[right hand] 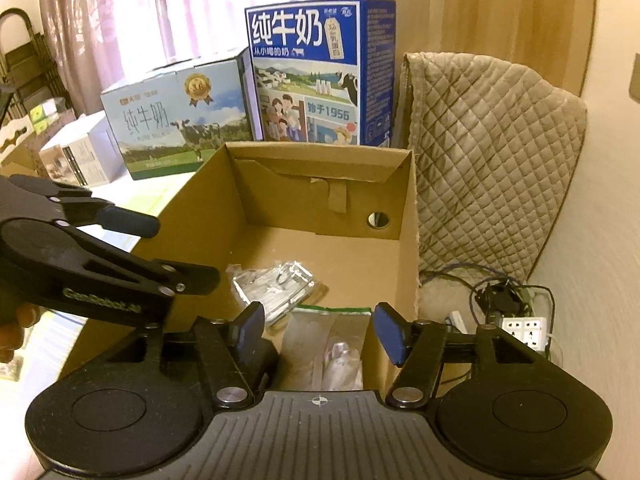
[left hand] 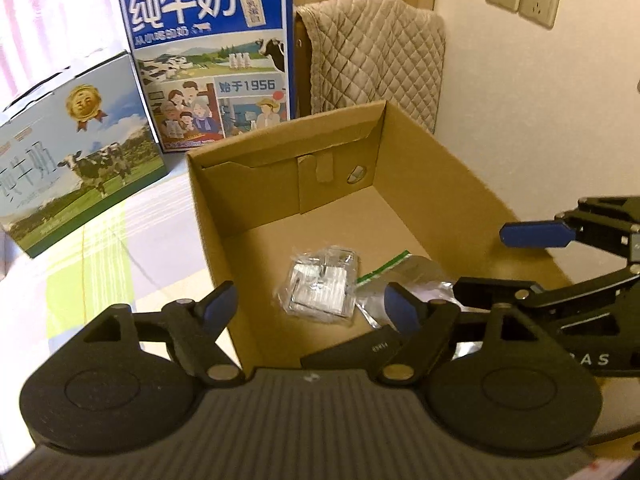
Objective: Organize objects
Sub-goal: 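Release the foil bag from the right tool into the box while the left tool lowers and releases the container, then withdraw both open tools from the cardboard box back over the table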
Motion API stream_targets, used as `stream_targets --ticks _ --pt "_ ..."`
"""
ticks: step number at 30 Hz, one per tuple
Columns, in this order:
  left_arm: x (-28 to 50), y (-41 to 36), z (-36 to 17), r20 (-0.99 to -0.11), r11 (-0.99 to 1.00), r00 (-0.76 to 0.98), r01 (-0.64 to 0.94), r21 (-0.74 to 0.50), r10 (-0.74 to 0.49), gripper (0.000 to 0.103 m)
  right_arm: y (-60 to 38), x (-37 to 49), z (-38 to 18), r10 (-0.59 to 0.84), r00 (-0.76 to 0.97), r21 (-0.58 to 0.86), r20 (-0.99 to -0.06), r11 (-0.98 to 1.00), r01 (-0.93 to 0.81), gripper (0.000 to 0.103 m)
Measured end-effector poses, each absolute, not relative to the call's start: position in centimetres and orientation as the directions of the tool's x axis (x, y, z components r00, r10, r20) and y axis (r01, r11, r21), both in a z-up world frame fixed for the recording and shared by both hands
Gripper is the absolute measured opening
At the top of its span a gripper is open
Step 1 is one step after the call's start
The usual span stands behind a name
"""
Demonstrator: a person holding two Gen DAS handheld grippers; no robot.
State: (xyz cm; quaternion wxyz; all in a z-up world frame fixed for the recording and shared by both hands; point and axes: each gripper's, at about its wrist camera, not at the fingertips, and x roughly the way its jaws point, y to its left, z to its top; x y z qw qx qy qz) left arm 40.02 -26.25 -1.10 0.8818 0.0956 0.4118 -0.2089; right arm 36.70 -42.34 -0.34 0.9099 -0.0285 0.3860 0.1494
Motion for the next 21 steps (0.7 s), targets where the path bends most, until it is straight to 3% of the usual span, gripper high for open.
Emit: stream_targets --ticks 21 --pt "29.1 -18.2 3.0 -0.739 0.939 0.612 0.334 -0.083 -0.283 0.086 -39.9 26.8 3.0 0.311 0.697 0.161 -0.646 0.948 -0.274 0.063"
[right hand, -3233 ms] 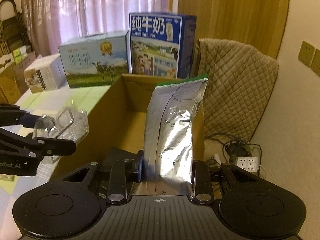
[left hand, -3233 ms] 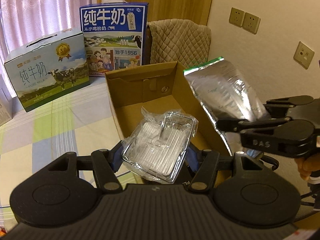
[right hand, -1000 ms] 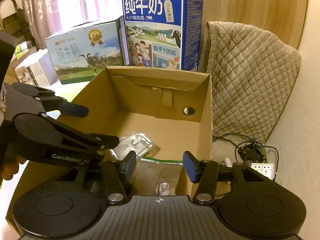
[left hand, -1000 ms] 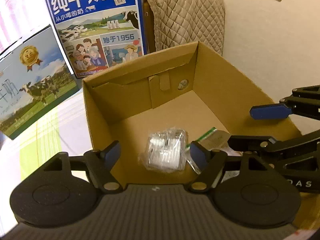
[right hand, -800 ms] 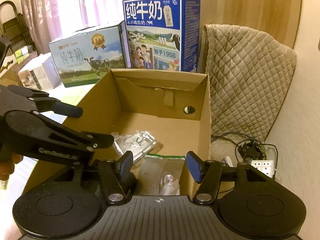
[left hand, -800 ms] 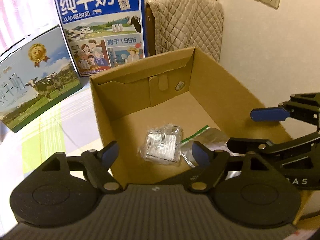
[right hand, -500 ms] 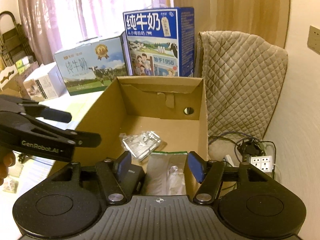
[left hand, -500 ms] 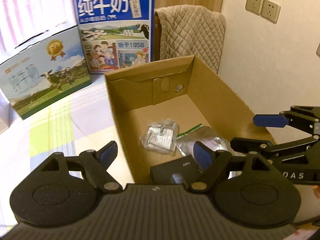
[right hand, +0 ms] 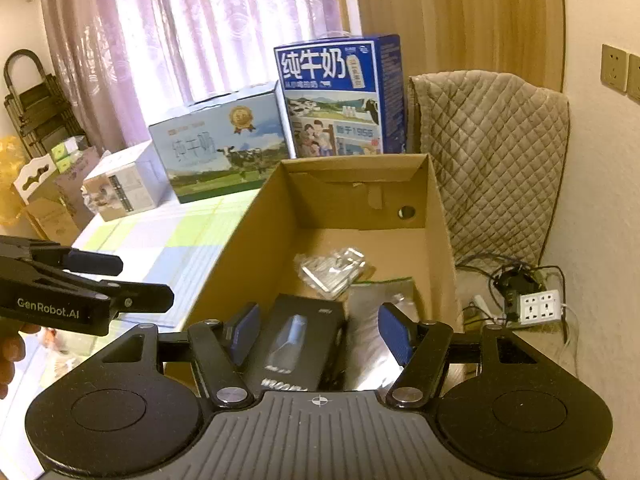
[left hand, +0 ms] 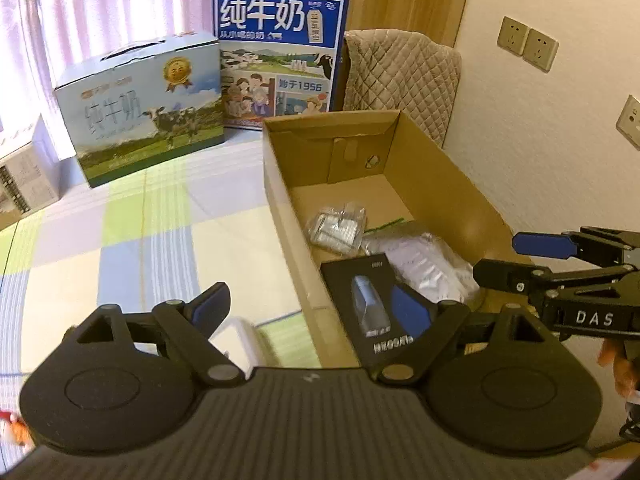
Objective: Organize objects
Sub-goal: 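Withdraw both open tools from the cardboard box back over the table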
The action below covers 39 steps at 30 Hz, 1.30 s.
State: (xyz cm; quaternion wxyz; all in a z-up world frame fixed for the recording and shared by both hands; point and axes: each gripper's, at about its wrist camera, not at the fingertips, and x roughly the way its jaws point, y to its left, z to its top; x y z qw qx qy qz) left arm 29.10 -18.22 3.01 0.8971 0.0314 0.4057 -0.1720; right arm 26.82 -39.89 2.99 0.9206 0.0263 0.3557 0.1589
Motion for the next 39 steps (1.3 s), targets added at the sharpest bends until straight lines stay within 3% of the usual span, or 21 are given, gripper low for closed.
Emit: stream_targets --ticks 26,39 --pt "20.5 -4.2 1.9 -0.779 0.970 0.586 0.213 -0.116 -0.222 0.086 -27.6 19.8 1.3 0.408 0.595 0.215 -0.693 0.904 -0.369 0.063" --pt "19.9 1.9 -0.2 -0.807 0.989 0.573 0.124 -0.084 -0.141 0.086 -21.4 19.7 -2.3 0.367 0.554 0.168 -0.747 0.911 -0.376 0.063"
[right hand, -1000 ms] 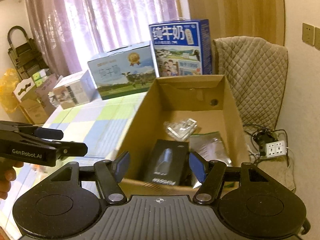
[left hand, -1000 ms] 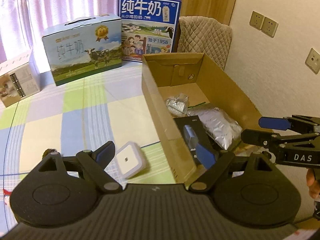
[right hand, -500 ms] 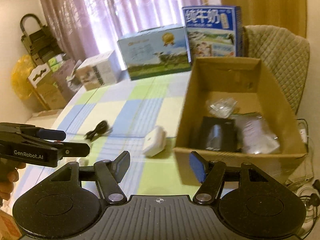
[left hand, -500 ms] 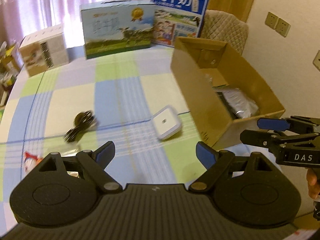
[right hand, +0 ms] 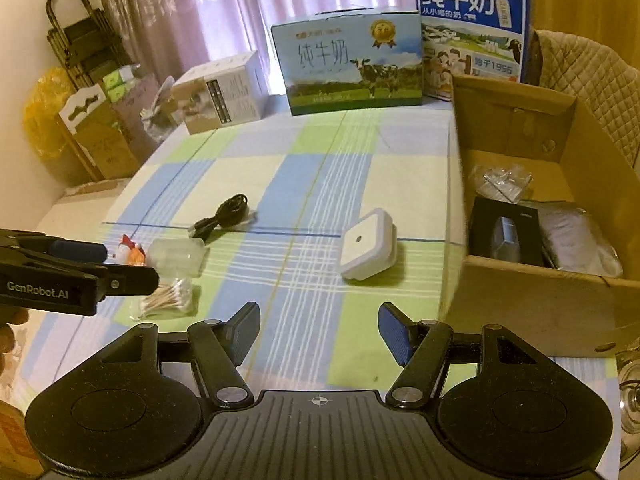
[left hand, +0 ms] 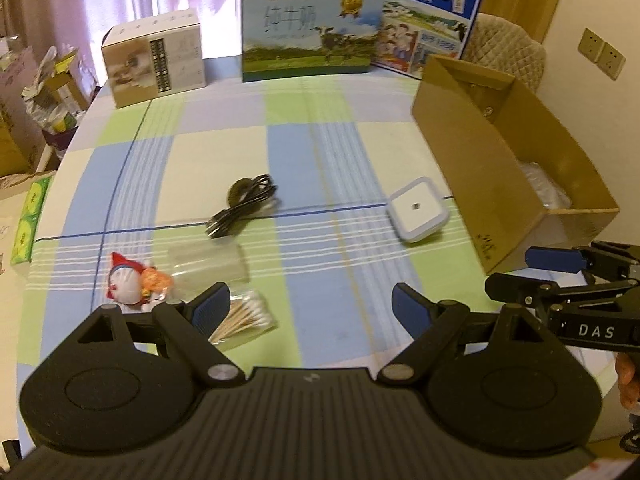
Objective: Organize objects
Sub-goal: 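Withdraw both open tools from the cardboard box back over the table, then grasp the black cable with the right tool while the left tool approaches the Doraemon figure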
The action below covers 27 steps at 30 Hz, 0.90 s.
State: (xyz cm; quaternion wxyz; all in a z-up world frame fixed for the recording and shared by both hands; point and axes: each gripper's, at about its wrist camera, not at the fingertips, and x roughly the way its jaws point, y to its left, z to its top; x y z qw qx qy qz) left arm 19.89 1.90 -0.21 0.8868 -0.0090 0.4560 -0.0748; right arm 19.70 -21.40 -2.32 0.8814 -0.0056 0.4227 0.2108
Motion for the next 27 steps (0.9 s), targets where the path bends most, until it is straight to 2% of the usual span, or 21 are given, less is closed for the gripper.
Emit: stream_targets --ticks 9,16,27 --pt "21.4 4.9 -1.4 -0.812 0.993 0.574 0.107 -0.057 -0.109 0.086 -18.5 21.1 -4.1 0.303 0.584 0.094 -0.753 0.928 -0.360 0.063" --pt "23.1 7.2 -2.0 -0.808 0.996 0.583 0.086 -0.039 -0.082 0.085 -16.1 22.9 -5.1 0.321 0.577 0.101 -0.751 0.919 -0.381 0.063" --pt "25.3 13.6 -3.0 -0.809 0.999 0.587 -0.035 -0.007 0.015 0.085 -11.2 27.3 -6.6 0.465 0.496 0.285 -0.733 0.873 -0.397 0.063"
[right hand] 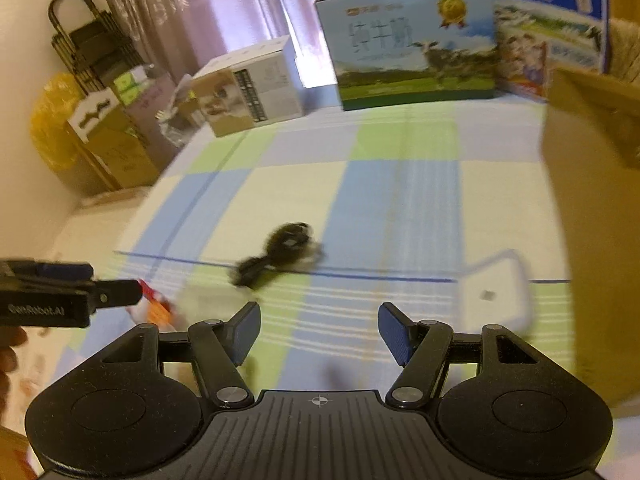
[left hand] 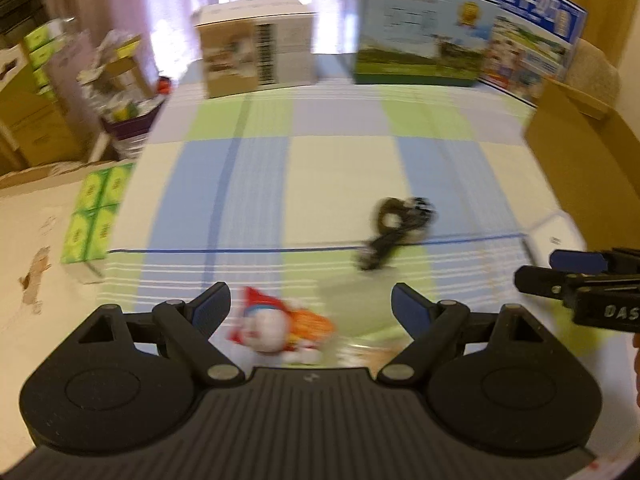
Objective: Organize objects
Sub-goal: 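Grasp the black cable with the right tool while the left tool approaches the Doraemon figure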
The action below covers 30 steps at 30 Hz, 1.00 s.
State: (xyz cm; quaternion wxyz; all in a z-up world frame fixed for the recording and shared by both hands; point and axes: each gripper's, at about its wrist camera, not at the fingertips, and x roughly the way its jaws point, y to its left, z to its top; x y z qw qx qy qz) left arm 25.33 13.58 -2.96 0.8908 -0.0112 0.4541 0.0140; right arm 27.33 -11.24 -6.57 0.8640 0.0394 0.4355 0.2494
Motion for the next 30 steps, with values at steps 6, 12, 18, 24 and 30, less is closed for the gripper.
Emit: stream_targets --ticks 6,12,18,24,30 --pt "25.7 19.2 -3.9 -0.821 0.986 0.560 -0.163 0.024 0.112 0.085 -8.1 29.8 -8.3 0.541 0.435 0.415 -0.720 0.837 -0.356 0.062" --pt "25.3 23.2 -5.3 -0.840 0.969 0.517 -0.242 0.040 0.164 0.085 -6.2 32.6 -10.7 0.604 0.395 0.558 -0.692 0.795 -0.238 0.055" --pt "25.3 25.2 -6.5 -0.856 0.961 0.487 -0.275 0.041 0.175 0.085 -5.6 35.1 -13.2 0.608 0.371 0.634 -0.702 0.771 -0.064 0.044" --pt "25.8 26.2 -7.4 -0.864 0.957 0.471 -0.286 0.042 0.178 0.085 -5.7 36.6 -14.9 0.602 0.374 0.663 -0.705 0.747 0.047 0.032" --pt "26.0 25.9 -8.0 -0.874 0.963 0.463 -0.268 0.019 0.146 0.085 -6.4 37.1 -15.4 0.619 0.363 0.686 -0.697 0.723 0.083 0.017"
